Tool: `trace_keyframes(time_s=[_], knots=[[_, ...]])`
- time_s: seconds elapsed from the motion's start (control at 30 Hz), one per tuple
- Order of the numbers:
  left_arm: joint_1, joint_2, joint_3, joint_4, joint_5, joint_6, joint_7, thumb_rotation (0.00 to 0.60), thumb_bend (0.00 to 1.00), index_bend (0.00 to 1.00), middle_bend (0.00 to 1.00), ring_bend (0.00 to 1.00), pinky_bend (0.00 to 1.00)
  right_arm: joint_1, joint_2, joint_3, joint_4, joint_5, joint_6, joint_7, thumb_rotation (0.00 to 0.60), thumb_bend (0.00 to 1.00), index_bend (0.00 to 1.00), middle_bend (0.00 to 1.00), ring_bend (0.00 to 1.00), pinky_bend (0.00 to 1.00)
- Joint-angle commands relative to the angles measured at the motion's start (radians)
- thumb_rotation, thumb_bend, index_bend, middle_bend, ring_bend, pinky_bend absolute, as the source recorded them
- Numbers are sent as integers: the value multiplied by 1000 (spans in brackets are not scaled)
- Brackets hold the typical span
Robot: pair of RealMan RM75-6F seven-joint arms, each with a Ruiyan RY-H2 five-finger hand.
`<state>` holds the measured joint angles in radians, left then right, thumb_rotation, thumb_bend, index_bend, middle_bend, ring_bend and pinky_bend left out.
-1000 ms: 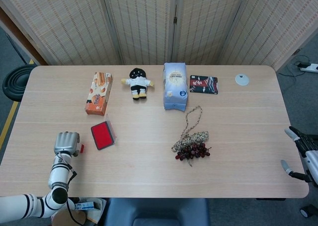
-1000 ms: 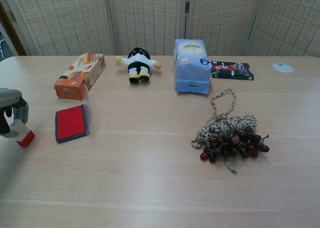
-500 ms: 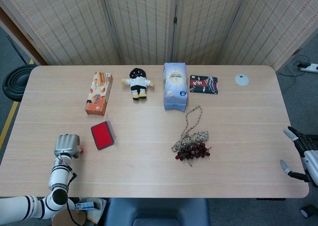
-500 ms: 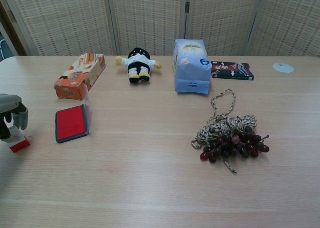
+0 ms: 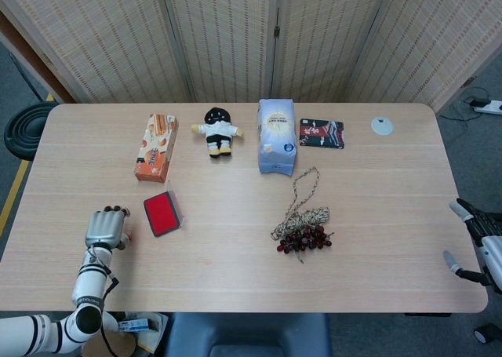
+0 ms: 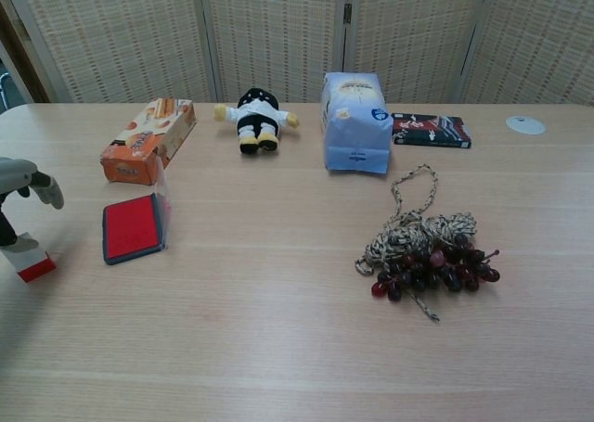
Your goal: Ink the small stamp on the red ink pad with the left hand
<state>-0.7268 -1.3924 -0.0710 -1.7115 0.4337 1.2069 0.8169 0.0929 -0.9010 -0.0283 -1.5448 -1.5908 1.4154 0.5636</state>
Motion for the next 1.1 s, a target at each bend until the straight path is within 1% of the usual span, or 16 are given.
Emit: trace_keyframes(time_s=[0.03,0.1,0.13,0.2,0.23,0.3,0.37,0.43,0.5,0.57,0.7,0.83,0.93,1.0,1.1], knots=[[28,55,7,-138,67,128,13,600,297,126,106,94,304,2,-1,0,1,1,-5,-1,600,381,20,0,0,0],[50,75,20,-186,125,176,-3,600,297,27,15,16,260,3,-2,0,0,-1,-7,-8,600,381,20,0,0,0],[70,89,33,-209,173,205,-21,600,297,13,4,5,238,3,-3,-1,-3,-1,-8,-14,600,381,20,0,0,0],[96,103,54,-224,240,228,-55,600,297,0,0,0,163,3,-3,0,-6,0,-8,-22,600,381,20,0,0,0],[123,117,74,-232,297,243,-93,600,297,0,0,0,144,2,-5,0,-8,1,-7,-31,600,381,20,0,0,0],[192,154,127,-235,407,280,-180,600,297,0,0,0,136,1,-8,1,-16,8,-11,-53,600,381,20,0,0,0],[241,176,164,-214,494,300,-254,600,297,0,0,0,106,1,-11,4,-22,16,-14,-70,600,381,20,0,0,0],[298,192,202,-162,597,320,-361,600,297,0,0,0,67,0,-15,10,-33,37,-21,-106,600,381,20,0,0,0],[349,201,230,-106,668,333,-461,600,297,0,0,0,54,-5,-23,17,-51,56,-16,-161,600,381,20,0,0,0],[384,209,249,-62,717,336,-534,600,297,0,0,0,41,-12,-29,20,-72,58,-1,-209,600,381,20,0,0,0],[442,237,269,8,799,340,-658,600,297,0,0,0,9,-36,-51,24,-118,62,42,-333,600,381,20,0,0,0],[485,255,266,64,853,347,-770,600,297,0,0,0,0,-41,-74,34,-142,102,36,-422,600,381,20,0,0,0],[501,282,256,64,875,344,-802,600,297,0,0,0,0,-46,-88,40,-158,117,44,-481,600,381,20,0,0,0],[515,289,248,67,902,356,-824,600,297,0,0,0,0,-53,-93,41,-167,116,58,-504,600,381,20,0,0,0],[526,291,238,73,921,346,-832,600,297,0,0,0,0,-68,-99,46,-177,125,82,-529,600,381,20,0,0,0]])
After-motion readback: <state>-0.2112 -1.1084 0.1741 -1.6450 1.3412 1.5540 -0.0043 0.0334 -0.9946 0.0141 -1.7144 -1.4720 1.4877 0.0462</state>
